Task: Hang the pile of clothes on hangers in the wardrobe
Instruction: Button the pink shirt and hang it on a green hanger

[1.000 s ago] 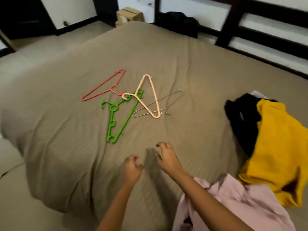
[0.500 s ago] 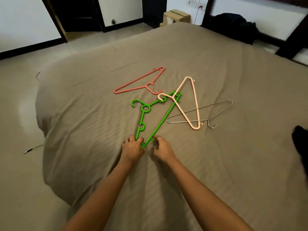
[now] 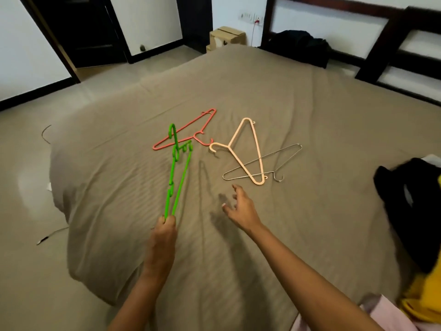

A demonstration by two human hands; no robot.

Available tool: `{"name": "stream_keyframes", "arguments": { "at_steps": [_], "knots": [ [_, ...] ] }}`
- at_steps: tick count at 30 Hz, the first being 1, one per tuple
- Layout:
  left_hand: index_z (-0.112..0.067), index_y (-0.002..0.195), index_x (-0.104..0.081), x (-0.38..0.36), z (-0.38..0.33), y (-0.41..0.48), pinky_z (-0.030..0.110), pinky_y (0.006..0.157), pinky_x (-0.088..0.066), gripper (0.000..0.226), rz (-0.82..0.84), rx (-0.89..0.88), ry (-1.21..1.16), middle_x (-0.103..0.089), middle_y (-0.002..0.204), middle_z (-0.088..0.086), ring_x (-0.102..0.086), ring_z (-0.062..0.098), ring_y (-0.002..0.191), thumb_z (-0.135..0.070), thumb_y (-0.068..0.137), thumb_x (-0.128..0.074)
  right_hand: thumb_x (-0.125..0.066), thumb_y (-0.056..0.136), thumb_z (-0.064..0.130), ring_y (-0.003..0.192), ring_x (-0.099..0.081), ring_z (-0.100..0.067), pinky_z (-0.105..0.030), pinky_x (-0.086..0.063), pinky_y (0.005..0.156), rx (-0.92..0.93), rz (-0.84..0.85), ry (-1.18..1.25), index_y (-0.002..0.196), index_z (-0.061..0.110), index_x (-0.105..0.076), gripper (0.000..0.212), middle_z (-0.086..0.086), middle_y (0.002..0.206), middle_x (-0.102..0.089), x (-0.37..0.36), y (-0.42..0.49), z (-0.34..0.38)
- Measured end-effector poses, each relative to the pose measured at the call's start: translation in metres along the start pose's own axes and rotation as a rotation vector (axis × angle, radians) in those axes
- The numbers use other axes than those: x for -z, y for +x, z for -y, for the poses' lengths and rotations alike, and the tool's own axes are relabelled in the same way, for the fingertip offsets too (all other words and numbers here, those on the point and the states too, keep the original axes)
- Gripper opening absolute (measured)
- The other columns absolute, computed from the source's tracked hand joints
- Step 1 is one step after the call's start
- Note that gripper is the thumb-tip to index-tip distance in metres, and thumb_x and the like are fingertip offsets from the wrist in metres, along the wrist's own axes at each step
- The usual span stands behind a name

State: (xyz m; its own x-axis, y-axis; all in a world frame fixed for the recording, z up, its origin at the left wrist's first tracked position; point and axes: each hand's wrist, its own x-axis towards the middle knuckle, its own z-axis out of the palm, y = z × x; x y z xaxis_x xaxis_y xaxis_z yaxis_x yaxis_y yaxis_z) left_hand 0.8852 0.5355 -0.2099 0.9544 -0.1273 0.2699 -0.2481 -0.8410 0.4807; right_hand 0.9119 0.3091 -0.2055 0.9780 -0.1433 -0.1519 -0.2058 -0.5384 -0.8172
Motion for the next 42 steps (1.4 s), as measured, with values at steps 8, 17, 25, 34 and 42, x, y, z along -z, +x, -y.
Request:
{"name": "stream_keyframes", "arguments": {
  "at_steps": [8, 17, 25, 34, 42],
  "knots": [
    [-0.022, 0.077, -0.04, 0.05, -0.054, 0.01, 0.028, 0.056, -0.036, 0.005, 0.227, -0.414, -0.153, -0.046, 0.067, -0.001, -0.046, 0.018, 0.06, -0.024, 0.081, -0.036, -0.058, 0.072, -0.001, 0.145, -0.01, -0.025, -0.024, -0.012, 0.115, 0.235, -0.454, -0.304, 0.148, 0.002, -0.015, 0.088, -0.016, 0.157, -0.01, 0.112, -0.072, 0.019],
    [-0.018, 0.063, -0.041, 0.016, -0.178, 0.014, 0.018, 0.065, -0.04, 0.025, 0.81, -0.684, -0.363, -0.049, 0.068, -0.003, -0.051, 0.006, 0.069, 0.004, 0.065, -0.053, -0.046, 0.093, 0.017, 0.114, -0.055, -0.039, -0.042, -0.038, 0.096, -0.159, -0.128, -0.519, 0.126, -0.001, -0.053, 0.038, -0.024, 0.121, -0.06, 0.262, -0.227, -0.052],
    [0.001, 0.087, -0.064, -0.081, -0.271, -0.062, 0.036, 0.083, -0.05, 0.019, 0.614, 0.312, -0.553, -0.067, 0.093, 0.021, -0.068, 0.014, 0.083, -0.012, 0.074, -0.07, -0.05, 0.09, 0.0, 0.086, -0.064, -0.033, -0.033, -0.044, 0.077, -0.512, -0.351, -0.388, 0.091, -0.002, -0.064, 0.014, -0.017, 0.085, -0.072, 0.313, -0.371, -0.085],
    [-0.002, 0.14, -0.032, -0.061, -0.314, -0.278, 0.031, 0.104, -0.033, 0.058, 1.417, -0.581, -0.071, -0.04, 0.141, 0.019, -0.042, 0.029, 0.127, -0.025, 0.09, -0.052, -0.042, 0.084, 0.046, 0.06, -0.054, -0.011, -0.015, -0.038, 0.053, -0.546, -0.508, -0.139, 0.107, 0.019, -0.06, 0.04, 0.004, 0.069, -0.063, 0.3, -0.445, -0.11],
    [-0.002, 0.086, -0.07, -0.062, -0.292, -0.278, 0.024, 0.073, -0.046, 0.042, 1.243, -0.226, -0.291, -0.07, 0.081, 0.013, -0.062, 0.018, 0.075, -0.04, 0.079, -0.055, -0.042, 0.099, 0.023, 0.053, -0.052, 0.0, -0.014, -0.036, 0.055, -0.518, -0.396, -0.038, 0.102, 0.027, -0.062, 0.02, 0.002, 0.062, -0.063, 0.305, -0.475, -0.121]
  ]
}}
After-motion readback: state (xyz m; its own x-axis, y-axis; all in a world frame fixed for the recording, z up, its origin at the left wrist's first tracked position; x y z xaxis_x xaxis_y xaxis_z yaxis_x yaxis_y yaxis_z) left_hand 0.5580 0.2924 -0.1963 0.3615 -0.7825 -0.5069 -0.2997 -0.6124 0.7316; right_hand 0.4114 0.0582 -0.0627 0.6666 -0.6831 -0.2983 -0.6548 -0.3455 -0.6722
